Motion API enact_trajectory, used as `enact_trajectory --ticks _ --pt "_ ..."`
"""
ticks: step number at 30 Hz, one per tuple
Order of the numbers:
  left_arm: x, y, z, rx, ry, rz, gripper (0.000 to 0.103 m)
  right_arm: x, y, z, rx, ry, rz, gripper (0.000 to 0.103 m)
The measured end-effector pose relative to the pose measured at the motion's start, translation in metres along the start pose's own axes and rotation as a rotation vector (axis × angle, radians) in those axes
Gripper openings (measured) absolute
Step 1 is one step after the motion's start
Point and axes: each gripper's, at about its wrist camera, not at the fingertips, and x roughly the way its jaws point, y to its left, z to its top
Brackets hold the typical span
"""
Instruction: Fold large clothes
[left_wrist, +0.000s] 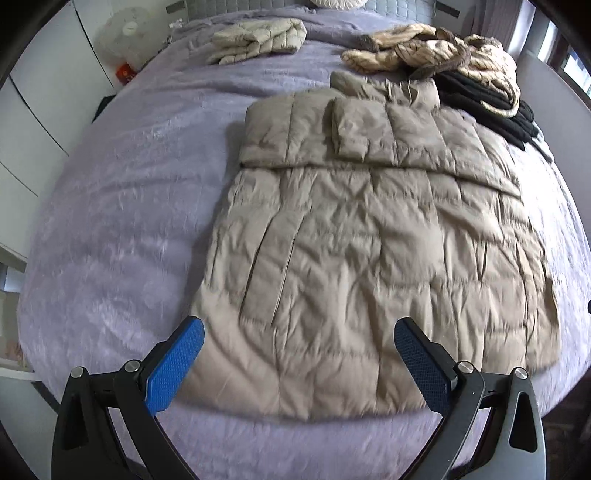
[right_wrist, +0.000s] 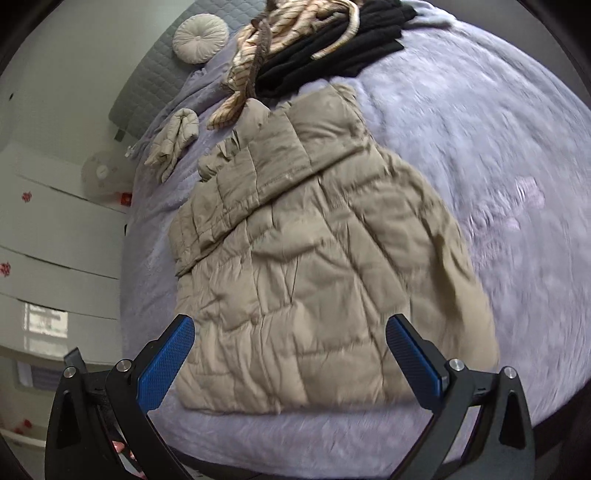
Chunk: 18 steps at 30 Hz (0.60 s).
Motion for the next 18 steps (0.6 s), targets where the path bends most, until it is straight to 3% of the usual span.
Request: enact_trajectory --ticks 8,13,18 --pt "0.001 0.036 -0.043 -0.046 0.059 -0.036 0.103 -0.002 -0.014 -0.038 0.111 0.047 -0.022 0.103" --pt "0.012 0.077 -0.068 -0.165 0.146 -0.12 0.103 0.006 -0.03 -0.057 0.189 0.098 -0.029 0.103" --pt "0.03 0.094 -0.089 -0.232 0.205 -0.15 0.103 0.016 -0.05 -0.073 0.279 0.138 -0.034 0.103"
